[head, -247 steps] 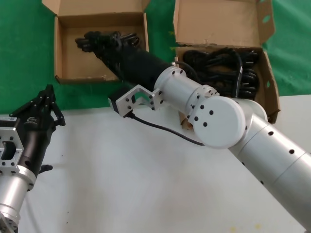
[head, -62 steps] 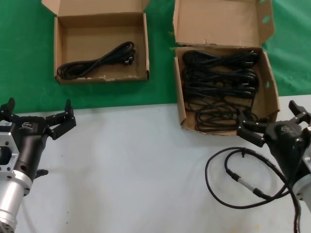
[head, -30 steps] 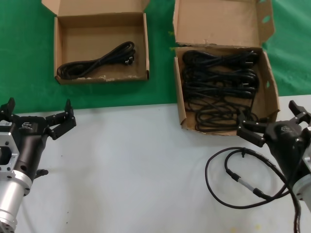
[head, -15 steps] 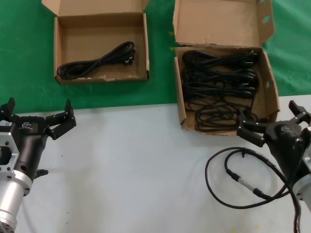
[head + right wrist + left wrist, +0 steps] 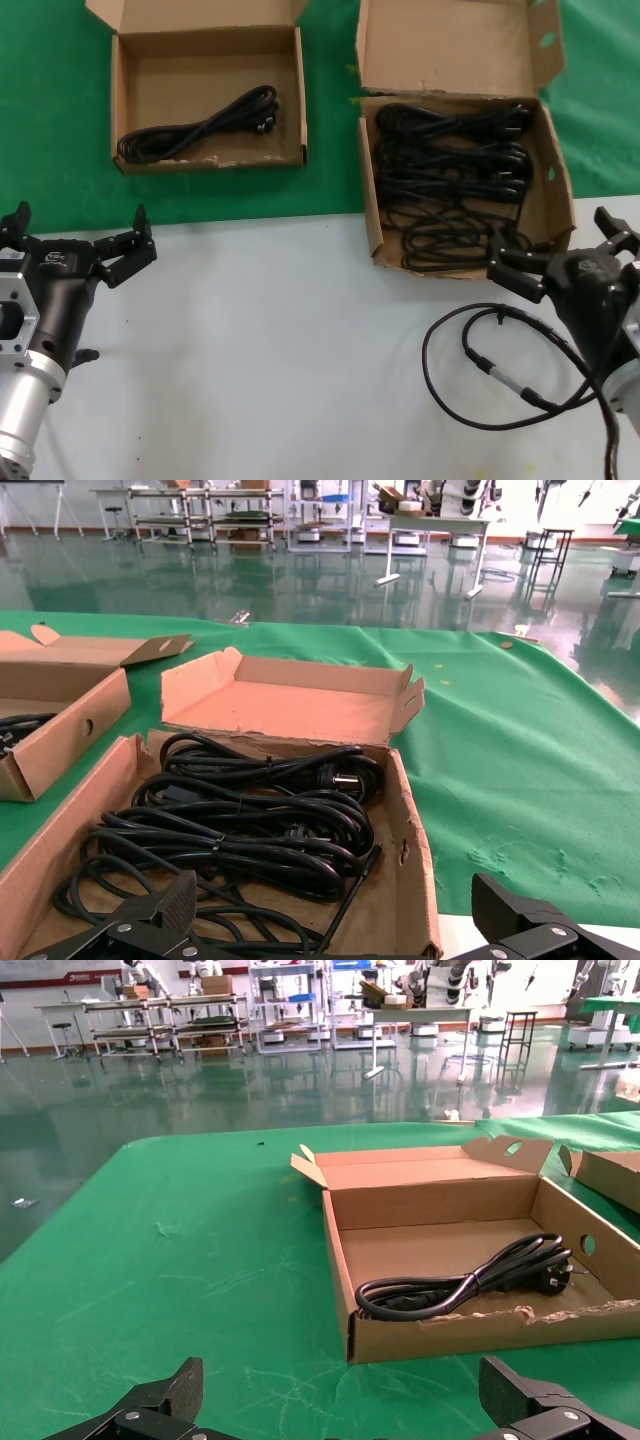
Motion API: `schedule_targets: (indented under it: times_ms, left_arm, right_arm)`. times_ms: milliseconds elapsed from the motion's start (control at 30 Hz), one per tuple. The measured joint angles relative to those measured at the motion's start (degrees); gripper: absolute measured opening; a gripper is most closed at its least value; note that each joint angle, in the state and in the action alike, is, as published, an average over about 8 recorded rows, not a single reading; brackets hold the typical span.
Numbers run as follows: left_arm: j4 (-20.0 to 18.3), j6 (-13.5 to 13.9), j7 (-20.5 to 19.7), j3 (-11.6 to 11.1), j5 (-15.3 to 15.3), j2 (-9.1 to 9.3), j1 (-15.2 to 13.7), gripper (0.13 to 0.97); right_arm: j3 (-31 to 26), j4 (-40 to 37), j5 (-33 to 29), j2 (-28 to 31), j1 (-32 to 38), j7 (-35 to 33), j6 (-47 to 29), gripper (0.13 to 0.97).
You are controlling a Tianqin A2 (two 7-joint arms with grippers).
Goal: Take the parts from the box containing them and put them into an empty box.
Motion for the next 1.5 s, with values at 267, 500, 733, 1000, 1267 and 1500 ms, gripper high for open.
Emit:
schedule_targets:
  times_ms: [267,500,733,1000,1267,1500]
  left_arm:
    - [0.0,0.0,0.0,0.0,0.0,0.00,0.0,0.966]
    - [0.0,0.0,0.0,0.0,0.0,0.00,0.0,0.966]
    - [0.0,0.0,0.0,0.0,0.0,0.00,0.0,0.966]
    - [0.0,0.0,0.0,0.0,0.0,0.00,0.0,0.966]
    - [0.0,0.0,0.0,0.0,0.0,0.00,0.0,0.966]
    - [0.0,0.0,0.0,0.0,0.0,0.00,0.0,0.966]
  right_arm:
    - [0.0,0.0,0.0,0.0,0.0,0.0,0.0,0.966]
    - [0.0,0.0,0.0,0.0,0.0,0.0,0.0,0.966]
    - [0.0,0.0,0.0,0.0,0.0,0.0,0.0,0.966]
    - [0.0,0.0,0.0,0.0,0.0,0.0,0.0,0.966]
    - [0.0,0.0,0.0,0.0,0.0,0.0,0.0,0.966]
    - [0.0,0.0,0.0,0.0,0.0,0.0,0.0,0.966]
